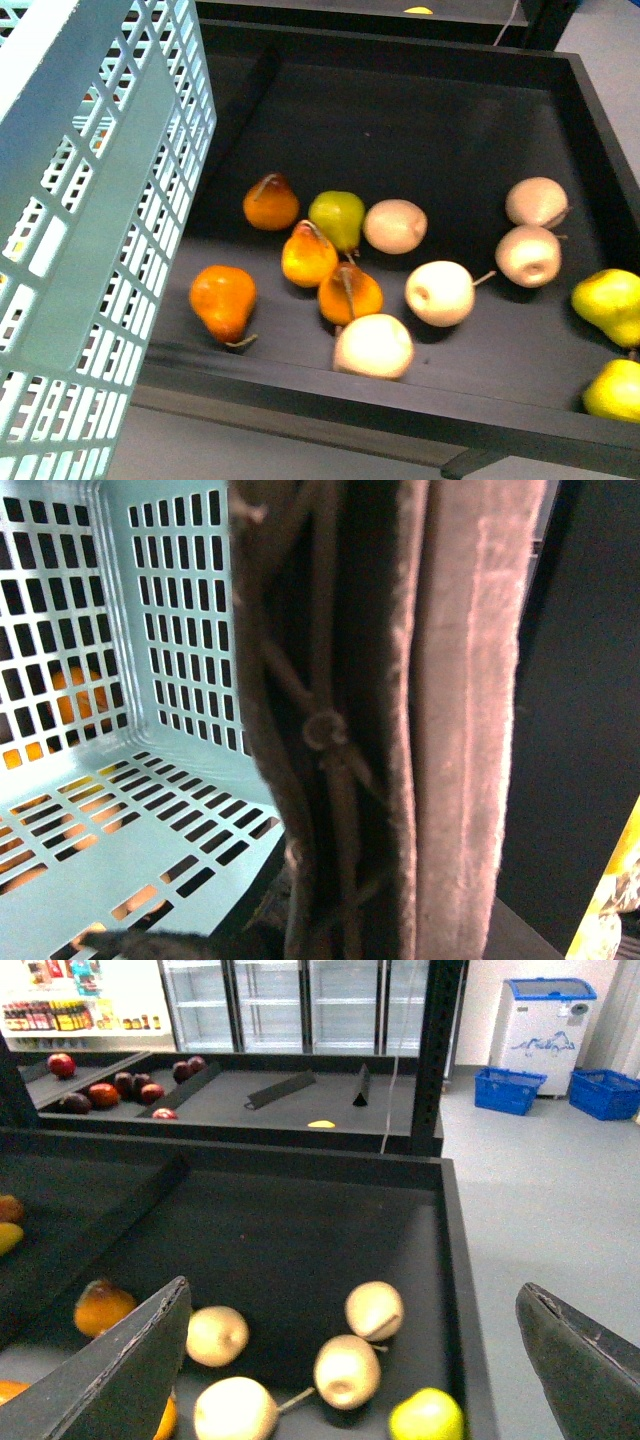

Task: Pick mango and avocado into basket

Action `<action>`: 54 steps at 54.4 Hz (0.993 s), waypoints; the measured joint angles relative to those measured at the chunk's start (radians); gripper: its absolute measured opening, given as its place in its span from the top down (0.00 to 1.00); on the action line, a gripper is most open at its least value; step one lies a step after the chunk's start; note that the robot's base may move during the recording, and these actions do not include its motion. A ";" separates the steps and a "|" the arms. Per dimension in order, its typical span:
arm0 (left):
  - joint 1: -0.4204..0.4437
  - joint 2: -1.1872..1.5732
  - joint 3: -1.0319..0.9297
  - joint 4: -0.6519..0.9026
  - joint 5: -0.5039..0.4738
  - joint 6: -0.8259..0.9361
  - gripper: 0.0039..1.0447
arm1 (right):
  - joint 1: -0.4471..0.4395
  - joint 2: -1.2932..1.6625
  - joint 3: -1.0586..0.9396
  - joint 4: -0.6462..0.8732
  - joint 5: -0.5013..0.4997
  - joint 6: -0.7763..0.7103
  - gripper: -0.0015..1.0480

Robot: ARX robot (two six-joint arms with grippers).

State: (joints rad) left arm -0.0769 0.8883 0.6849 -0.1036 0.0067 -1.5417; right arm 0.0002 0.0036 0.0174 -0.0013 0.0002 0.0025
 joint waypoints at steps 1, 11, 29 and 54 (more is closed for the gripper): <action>0.000 0.000 0.000 0.000 0.000 0.000 0.85 | 0.000 0.000 0.000 0.000 0.000 0.000 0.08; 0.000 0.000 0.000 0.000 0.000 0.000 0.85 | 0.000 0.000 0.000 0.000 0.001 0.000 0.08; 0.000 0.000 0.000 0.000 0.000 0.000 0.85 | 0.000 -0.001 0.000 0.000 0.000 0.000 0.08; 0.000 0.000 0.000 0.000 0.000 0.000 0.85 | 0.000 0.000 0.000 0.000 0.000 0.000 0.08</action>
State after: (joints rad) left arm -0.0769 0.8883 0.6853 -0.1032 0.0071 -1.5417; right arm 0.0002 0.0036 0.0174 -0.0017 -0.0002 0.0025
